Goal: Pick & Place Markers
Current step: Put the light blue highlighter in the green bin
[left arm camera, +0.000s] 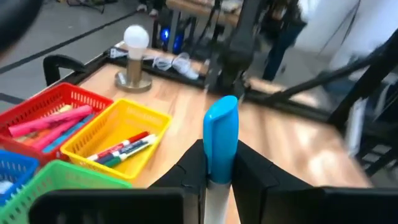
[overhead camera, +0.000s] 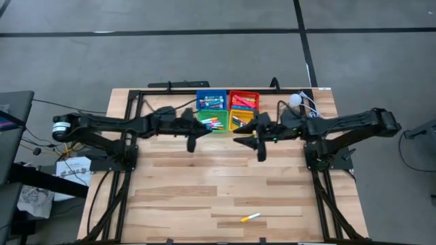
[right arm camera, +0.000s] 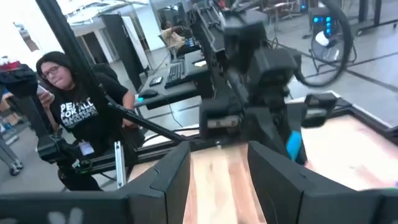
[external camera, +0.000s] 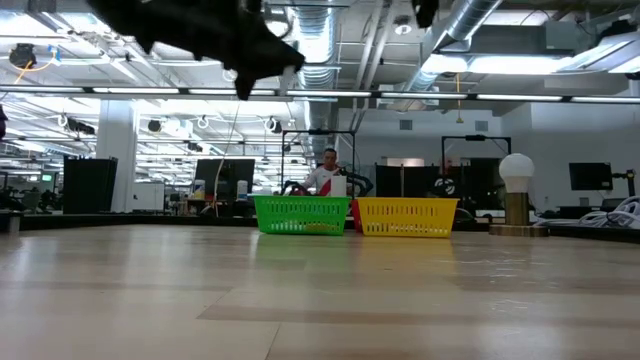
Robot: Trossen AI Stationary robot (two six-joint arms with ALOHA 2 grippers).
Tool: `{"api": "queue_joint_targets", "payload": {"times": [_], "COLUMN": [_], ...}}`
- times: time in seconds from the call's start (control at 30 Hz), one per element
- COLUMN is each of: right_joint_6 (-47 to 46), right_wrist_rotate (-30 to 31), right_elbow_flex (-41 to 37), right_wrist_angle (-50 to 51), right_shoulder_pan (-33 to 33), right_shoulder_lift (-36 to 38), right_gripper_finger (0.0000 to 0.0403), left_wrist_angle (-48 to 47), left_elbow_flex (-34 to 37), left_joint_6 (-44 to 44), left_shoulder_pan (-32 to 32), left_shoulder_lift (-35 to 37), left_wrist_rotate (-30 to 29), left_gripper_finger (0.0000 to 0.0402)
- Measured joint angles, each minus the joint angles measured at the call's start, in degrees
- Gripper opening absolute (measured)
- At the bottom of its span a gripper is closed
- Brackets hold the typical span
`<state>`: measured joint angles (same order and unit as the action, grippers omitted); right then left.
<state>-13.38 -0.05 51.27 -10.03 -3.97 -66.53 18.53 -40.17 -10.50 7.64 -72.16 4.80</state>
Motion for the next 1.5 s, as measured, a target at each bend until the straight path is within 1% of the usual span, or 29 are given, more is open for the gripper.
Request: {"api": "queue_joint_targets", "payload": {"times": [0.27,0.33,0.47,0.6,0.73,0.87,1.03,1.17,1.3,1.5], "right_joint_6": [5.3,6.3,7.7,8.0,6.4,6.3,6.3,5.8,5.7,4.2], "right_wrist_rotate": [0.2,0.7,1.6,1.6,1.6,1.7,1.6,1.6,1.6,1.6], "right_elbow_flex": [0.0,0.0,-0.3,-5.0,-12.0,-18.3,-24.3,-27.0,-29.9,-31.5], "right_wrist_angle": [9.3,12.4,15.1,13.8,9.7,5.0,0.5,0.1,-2.8,-3.9], "right_shoulder_pan": [0.0,0.4,1.6,3.0,4.3,5.3,6.4,7.0,7.1,7.0], "right_shoulder_lift": [7.8,9.2,11.8,16.2,22.7,28.7,34.4,37.3,40.2,41.9], "right_gripper_finger": [0.0155,0.0154,0.0151,0.015,0.0153,0.0155,0.0152,0.015,0.0152,0.0154], "left_wrist_angle": [-12.5,-16.3,-20.8,-24.0,-24.3,-27.5,-28.3,-29.6,-31.1,-31.3], "left_elbow_flex": [-11.6,-14.0,-17.9,-20.8,-22.8,-24.9,-25.5,-25.5,-25.5,-25.5], "left_joint_6": [8.6,10.0,13.2,15.3,16.9,18.5,20.9,22.5,25.3,26.9], "left_shoulder_pan": [3.7,5.3,8.3,11.1,13.0,14.3,14.7,15.1,16.0,18.3], "left_shoulder_lift": [-13.2,-15.9,-20.3,-23.4,-25.3,-27.2,-28.9,-30.5,-31.8,-32.5], "left_wrist_rotate": [1.8,1.8,2.0,4.0,5.3,5.7,5.6,5.7,5.3,5.1], "left_gripper_finger": [0.0049,0.0049,0.0049,0.0049,0.0049,0.0049,0.0049,0.0049,0.0049,0.0049]}}
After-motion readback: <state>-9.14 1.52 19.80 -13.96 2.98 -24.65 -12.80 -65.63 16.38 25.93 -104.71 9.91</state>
